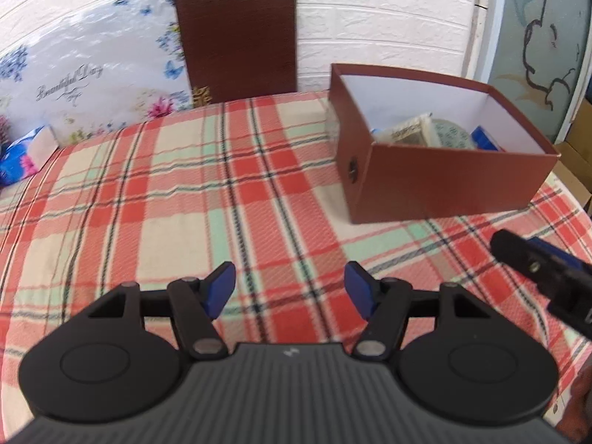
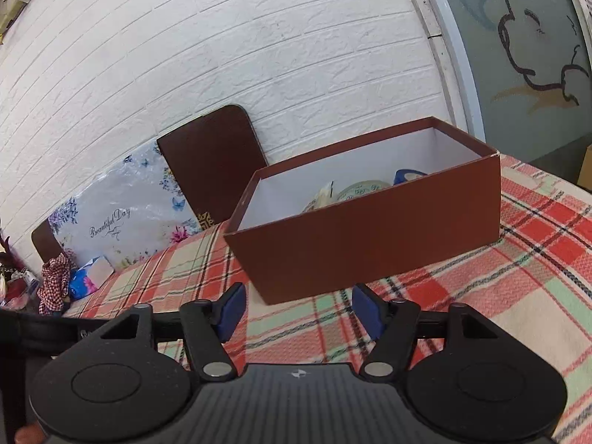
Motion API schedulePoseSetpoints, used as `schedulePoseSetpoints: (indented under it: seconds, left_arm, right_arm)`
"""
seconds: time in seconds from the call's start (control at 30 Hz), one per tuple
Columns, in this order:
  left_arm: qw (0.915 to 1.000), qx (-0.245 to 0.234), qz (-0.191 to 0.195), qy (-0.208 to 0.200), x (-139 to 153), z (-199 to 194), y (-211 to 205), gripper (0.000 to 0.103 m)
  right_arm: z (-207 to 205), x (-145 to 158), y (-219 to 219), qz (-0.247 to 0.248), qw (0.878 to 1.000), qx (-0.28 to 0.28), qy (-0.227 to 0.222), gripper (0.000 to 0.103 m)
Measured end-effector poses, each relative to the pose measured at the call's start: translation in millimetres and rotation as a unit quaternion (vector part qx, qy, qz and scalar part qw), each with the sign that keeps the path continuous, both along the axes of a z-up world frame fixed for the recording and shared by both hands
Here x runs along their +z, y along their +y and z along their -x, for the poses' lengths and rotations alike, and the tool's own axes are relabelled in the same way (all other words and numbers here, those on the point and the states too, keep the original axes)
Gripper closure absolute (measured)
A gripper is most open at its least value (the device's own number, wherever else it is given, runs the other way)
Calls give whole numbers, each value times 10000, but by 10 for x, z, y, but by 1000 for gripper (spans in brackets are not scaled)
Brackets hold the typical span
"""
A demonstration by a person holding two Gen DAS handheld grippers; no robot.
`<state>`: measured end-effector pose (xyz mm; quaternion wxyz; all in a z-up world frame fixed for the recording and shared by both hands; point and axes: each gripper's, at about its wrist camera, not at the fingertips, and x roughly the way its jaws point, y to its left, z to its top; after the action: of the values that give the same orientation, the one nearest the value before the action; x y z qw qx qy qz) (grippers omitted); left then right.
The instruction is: Organize objects
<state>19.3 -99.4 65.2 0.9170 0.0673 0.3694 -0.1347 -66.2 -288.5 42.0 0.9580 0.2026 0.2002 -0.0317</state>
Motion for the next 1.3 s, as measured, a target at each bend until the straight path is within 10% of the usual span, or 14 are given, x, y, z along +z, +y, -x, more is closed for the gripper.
schedulePoseSetpoints:
  seconds: [0.73,1.3]
  left_arm:
    - [9978,571,-168,-291,-119,798,459,14]
    - [9849,746,-246,-1543,297,1662,382,0]
  right_arm:
    - [692,193,448,-142,9994,26,-307,25]
    - [1454,364,528,-46,9951,118,-978,20]
